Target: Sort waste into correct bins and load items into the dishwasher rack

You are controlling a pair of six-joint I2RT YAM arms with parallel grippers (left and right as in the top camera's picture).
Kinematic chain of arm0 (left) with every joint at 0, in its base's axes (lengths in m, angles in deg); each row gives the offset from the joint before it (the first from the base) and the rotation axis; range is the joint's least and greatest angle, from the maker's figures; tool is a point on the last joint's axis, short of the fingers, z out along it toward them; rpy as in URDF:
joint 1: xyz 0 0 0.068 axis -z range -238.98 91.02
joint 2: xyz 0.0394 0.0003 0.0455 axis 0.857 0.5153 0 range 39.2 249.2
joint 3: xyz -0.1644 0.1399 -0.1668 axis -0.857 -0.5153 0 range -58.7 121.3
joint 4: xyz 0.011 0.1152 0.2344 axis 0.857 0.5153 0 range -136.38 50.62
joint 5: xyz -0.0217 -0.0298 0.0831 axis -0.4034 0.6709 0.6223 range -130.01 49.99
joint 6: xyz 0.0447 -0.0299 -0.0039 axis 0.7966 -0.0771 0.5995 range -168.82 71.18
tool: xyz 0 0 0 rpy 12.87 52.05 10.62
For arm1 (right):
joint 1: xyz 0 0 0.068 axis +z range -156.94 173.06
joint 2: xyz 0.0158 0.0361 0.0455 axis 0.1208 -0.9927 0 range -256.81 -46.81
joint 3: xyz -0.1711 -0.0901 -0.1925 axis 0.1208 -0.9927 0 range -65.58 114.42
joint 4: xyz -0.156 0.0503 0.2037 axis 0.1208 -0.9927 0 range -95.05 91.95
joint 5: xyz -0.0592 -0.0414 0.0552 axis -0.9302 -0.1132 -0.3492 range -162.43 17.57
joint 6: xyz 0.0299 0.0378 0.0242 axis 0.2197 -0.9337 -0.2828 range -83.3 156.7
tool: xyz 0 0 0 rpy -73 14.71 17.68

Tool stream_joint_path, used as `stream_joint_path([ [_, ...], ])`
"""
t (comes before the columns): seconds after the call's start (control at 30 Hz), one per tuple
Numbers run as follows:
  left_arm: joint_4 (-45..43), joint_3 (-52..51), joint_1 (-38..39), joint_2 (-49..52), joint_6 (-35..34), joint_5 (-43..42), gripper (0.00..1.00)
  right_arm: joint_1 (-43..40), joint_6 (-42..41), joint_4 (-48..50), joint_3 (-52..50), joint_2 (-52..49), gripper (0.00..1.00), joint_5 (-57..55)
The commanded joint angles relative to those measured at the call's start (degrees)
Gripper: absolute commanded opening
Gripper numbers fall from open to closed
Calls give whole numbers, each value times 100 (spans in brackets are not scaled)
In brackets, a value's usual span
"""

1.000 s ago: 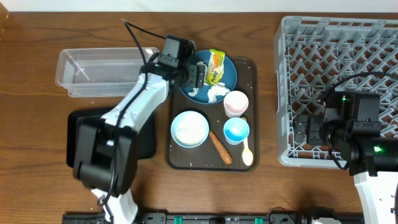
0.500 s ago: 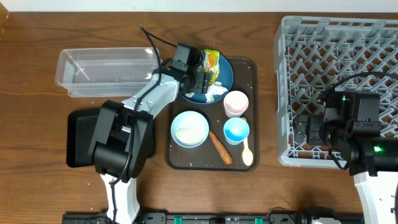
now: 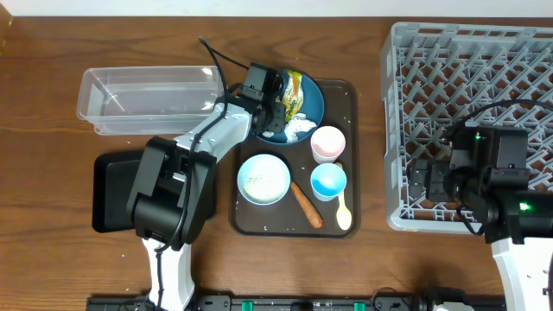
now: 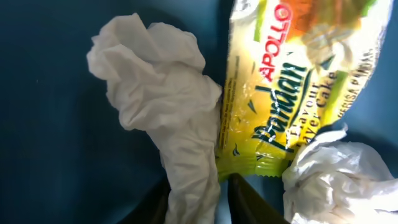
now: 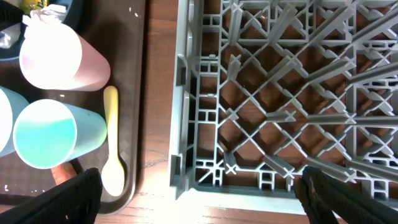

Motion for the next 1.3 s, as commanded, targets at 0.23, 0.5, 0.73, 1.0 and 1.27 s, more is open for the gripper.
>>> stream_joint_path([
  [0.23, 507, 94, 26, -957, 15, 603, 12, -26, -50, -2, 114, -11, 99, 2],
  [0.5, 804, 94, -162, -2081, 17, 1517, 12, -26, -50, -9, 114, -11, 99, 0],
  [0.73, 920, 92, -1043, -2341, 11, 1919, 13, -26, -50, -13, 114, -11, 99, 2],
  [1.0, 1084, 92, -1740, -1985, 11, 1919, 29, -26, -50, -31, 114, -11, 99, 2],
  [1.27, 710, 94, -1742, -2024, 17, 1867, 64, -26, -50, -28, 114, -11, 99, 2],
])
